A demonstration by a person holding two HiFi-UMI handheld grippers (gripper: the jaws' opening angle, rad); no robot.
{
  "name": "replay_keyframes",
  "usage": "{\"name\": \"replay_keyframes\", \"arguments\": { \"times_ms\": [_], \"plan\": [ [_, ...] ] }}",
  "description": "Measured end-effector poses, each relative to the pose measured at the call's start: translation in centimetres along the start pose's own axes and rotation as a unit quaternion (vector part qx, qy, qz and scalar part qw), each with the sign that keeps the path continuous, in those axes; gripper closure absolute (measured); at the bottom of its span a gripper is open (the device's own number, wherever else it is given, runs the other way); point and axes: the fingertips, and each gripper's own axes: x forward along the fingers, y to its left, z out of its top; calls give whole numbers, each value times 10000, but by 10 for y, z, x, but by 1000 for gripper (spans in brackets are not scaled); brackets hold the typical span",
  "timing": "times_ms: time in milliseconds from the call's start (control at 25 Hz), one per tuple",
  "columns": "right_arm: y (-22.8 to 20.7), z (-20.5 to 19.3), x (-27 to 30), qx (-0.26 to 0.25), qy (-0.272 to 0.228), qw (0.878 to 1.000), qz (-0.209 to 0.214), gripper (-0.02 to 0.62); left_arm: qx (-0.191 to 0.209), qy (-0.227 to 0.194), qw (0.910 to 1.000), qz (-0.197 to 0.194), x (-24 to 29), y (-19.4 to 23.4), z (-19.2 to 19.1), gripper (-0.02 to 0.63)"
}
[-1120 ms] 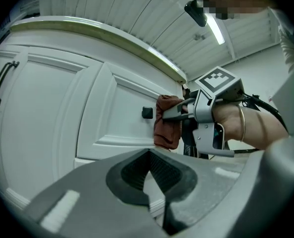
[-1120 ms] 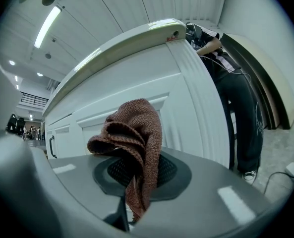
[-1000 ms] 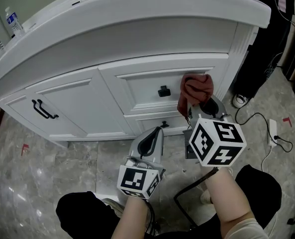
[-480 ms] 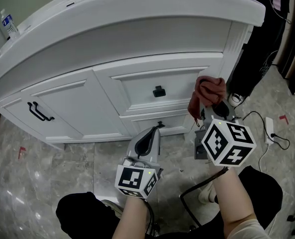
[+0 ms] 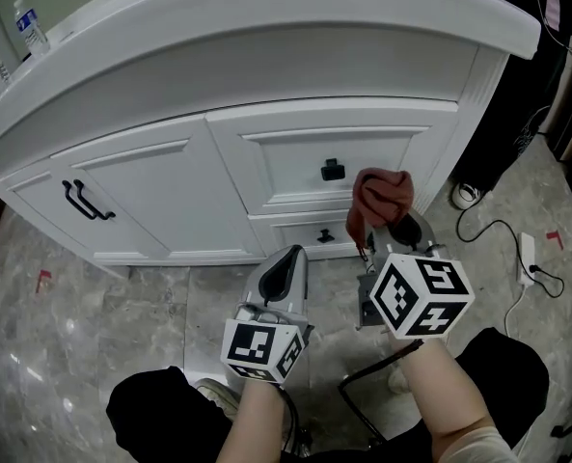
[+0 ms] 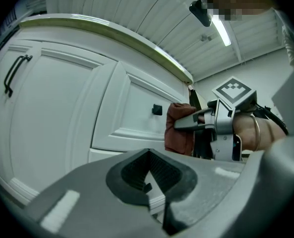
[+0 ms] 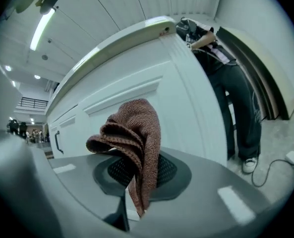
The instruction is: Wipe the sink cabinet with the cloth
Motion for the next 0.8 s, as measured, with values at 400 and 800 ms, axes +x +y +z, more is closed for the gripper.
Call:
{"name": "replay_keyframes", "arguments": {
  "times_ms": [400, 800],
  "plan": [
    [124, -70, 50, 163, 957, 9811, 1673, 514, -36, 89, 9985, 530, -36, 54, 5, 606],
    [143, -68, 68, 438, 937, 9788, 1770, 514, 24, 15, 9975, 712, -39, 75, 12, 606]
  ]
}}
